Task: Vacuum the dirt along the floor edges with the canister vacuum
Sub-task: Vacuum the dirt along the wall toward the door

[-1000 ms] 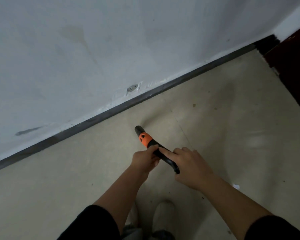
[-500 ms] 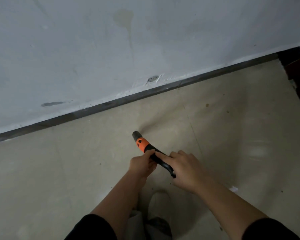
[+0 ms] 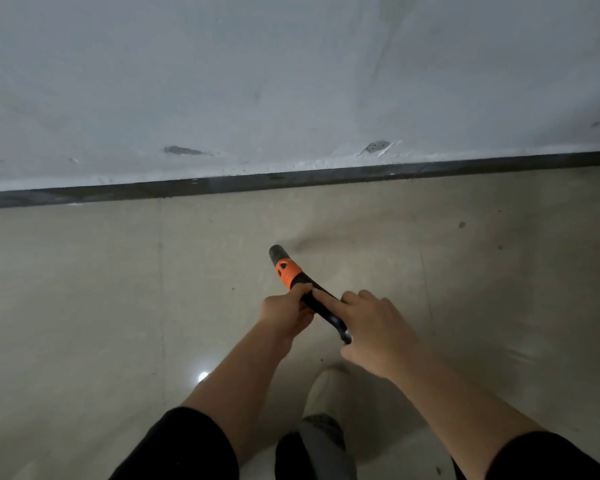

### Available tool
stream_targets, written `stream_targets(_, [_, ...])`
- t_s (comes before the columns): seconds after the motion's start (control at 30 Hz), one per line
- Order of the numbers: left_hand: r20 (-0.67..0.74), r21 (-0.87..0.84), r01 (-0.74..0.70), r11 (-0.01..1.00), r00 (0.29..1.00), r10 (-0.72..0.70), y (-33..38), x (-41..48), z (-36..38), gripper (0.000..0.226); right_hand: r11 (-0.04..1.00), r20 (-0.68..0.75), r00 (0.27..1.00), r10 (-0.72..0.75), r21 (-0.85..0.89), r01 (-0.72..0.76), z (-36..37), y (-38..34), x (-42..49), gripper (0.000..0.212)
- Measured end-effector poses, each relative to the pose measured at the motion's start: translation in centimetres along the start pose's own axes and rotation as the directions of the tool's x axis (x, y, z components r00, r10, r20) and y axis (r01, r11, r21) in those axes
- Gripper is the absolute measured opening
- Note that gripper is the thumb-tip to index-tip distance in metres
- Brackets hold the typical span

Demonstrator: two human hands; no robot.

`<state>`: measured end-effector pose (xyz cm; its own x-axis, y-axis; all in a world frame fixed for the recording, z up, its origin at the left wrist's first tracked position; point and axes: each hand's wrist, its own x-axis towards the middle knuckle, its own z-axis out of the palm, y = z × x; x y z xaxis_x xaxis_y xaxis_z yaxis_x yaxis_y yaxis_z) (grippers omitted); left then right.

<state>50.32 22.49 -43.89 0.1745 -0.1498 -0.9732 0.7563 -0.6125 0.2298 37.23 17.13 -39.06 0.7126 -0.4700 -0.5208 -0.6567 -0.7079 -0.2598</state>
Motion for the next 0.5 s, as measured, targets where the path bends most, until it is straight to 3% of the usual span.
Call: stream_targets(0.5, [-0.084, -0.157, -0.136, 0.978, 0.989, 0.124, 8.9, 3.1, -17.4, 0.031, 0.977, -0.141, 0.971, -0.193, -0.114, 0.178, 0.6, -15.7, 11.8, 0.089])
